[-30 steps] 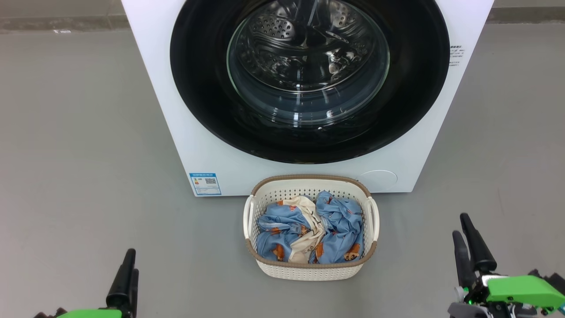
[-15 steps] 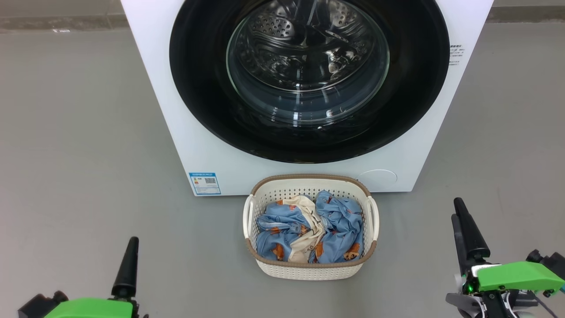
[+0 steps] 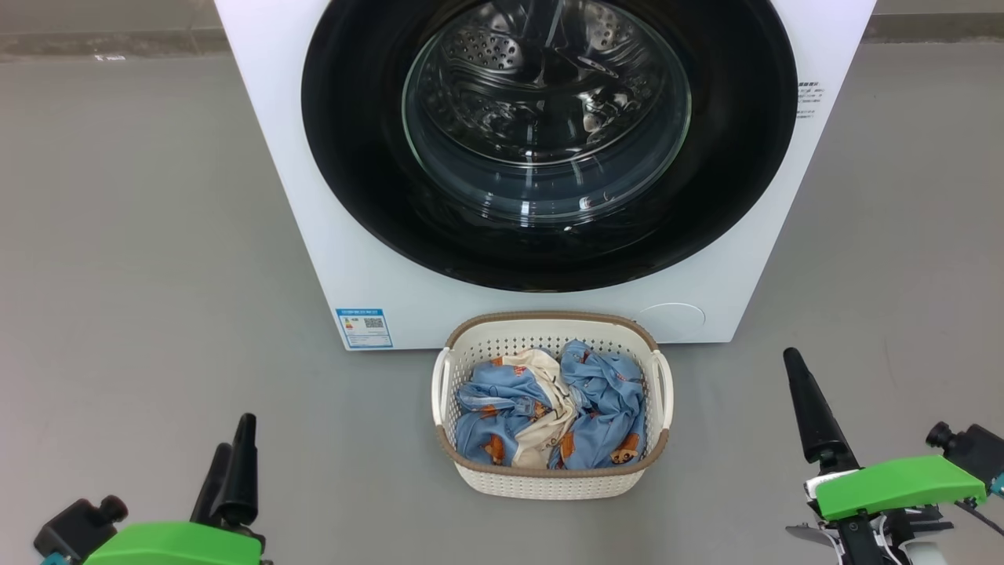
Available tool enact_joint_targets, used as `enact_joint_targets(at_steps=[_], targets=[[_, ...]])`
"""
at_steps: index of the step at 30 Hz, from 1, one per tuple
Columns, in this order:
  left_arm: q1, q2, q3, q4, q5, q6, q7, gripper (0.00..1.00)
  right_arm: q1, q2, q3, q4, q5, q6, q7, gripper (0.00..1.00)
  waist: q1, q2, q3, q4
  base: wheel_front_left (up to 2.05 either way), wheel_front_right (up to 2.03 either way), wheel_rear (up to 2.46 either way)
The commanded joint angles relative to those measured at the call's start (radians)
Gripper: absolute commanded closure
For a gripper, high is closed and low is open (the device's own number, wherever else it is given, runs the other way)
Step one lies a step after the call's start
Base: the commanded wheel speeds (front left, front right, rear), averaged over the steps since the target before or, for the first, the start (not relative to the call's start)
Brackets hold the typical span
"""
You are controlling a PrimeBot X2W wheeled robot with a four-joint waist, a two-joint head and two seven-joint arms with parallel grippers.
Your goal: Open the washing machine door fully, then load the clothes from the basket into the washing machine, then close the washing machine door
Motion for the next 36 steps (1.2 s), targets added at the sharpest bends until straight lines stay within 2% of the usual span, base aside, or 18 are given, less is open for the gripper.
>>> enact_joint_targets(at_steps=[1,19,36], targets=[[-0.053,0.023,0.012,-0.031,0.06,-0.006,-0.018,0.0,-0.061,-0.017,0.018,-0.033,-0.063,0.001,-0.014,0.0,-0.0001,0.0,-0.001,0.0,0.0,0.0,0.0],[-0.061,0.024,0.006,-0.025,0.342,0.0,-0.072,0.0,-0.094,-0.025,0.038,0.019,-0.424,0.001,-0.064,0.0,-0.0001,0.0,-0.003,-0.003,0.0,0.0,0.0],[-0.077,0.009,0.015,0.002,0.531,-0.002,-0.123,0.0,-0.132,-0.03,0.057,0.049,-0.697,0.001,-0.111,0.0,-0.0001,0.0,-0.002,-0.004,0.0,0.0,0.0]])
